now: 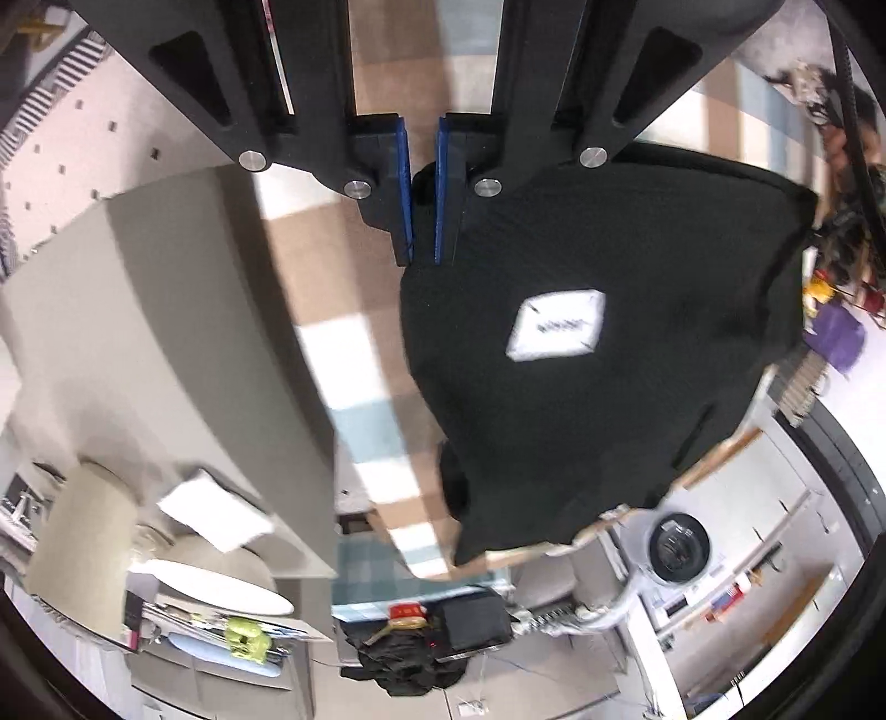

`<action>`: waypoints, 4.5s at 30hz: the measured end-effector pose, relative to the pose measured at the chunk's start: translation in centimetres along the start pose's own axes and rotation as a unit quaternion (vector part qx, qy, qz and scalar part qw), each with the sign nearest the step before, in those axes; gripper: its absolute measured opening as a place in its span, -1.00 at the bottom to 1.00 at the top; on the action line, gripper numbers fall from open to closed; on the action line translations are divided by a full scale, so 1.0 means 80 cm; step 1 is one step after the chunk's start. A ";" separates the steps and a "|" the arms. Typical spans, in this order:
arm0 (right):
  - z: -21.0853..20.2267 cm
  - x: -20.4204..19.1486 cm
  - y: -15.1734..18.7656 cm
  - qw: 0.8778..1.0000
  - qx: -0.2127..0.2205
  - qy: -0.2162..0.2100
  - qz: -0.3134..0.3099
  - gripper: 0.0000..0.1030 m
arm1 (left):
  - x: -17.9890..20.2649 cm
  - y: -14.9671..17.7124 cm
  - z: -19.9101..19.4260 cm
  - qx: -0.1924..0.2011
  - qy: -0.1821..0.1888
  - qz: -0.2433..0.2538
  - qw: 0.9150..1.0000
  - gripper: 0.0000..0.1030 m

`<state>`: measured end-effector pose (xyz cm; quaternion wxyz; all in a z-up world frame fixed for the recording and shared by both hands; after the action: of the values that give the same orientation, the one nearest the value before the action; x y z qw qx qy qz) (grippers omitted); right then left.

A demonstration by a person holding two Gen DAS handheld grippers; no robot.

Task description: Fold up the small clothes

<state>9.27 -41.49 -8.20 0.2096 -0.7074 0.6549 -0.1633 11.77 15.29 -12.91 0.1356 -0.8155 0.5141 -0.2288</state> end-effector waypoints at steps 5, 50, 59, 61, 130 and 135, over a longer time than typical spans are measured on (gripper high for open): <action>0.020 0.004 0.008 1.000 -0.025 -0.001 0.001 -0.71 | 0.005 0.001 0.002 -0.002 0.006 0.001 1.000 0.26; 0.079 -0.051 -0.091 0.989 0.045 -0.072 -0.122 -0.86 | 0.032 -0.072 0.006 0.067 0.060 0.017 0.996 -0.92; 0.025 -0.057 -0.189 0.978 0.168 -0.060 -0.112 -0.87 | 0.055 -0.156 -0.013 0.131 0.092 0.004 0.987 -0.92; 0.039 -0.054 -0.213 0.979 0.174 -0.052 -0.093 -0.87 | 0.054 -0.178 0.000 0.136 0.093 -0.011 0.986 -0.92; 0.055 -0.065 -0.125 0.983 0.092 -0.116 -0.111 -0.87 | 0.004 -0.058 0.005 0.048 0.029 -0.001 0.998 -0.14; 0.046 -0.042 -0.111 0.987 0.067 -0.109 -0.098 -0.87 | 0.003 -0.051 0.000 0.043 0.031 -0.005 0.999 -0.14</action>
<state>18.44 -37.36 -6.72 0.3100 -0.7658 0.5435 -0.1488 15.05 16.83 -10.98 0.1537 -0.8037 0.5038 -0.2770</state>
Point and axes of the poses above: each gripper's, at about its wrist camera, not at the fingertips, and z roughly the way its jaws point, x to its right, y to its underside, the point moved 8 cm from there along z, roughly the way its jaws point, and after that the axes turned 11 degrees about -z, right-handed, at the moved point
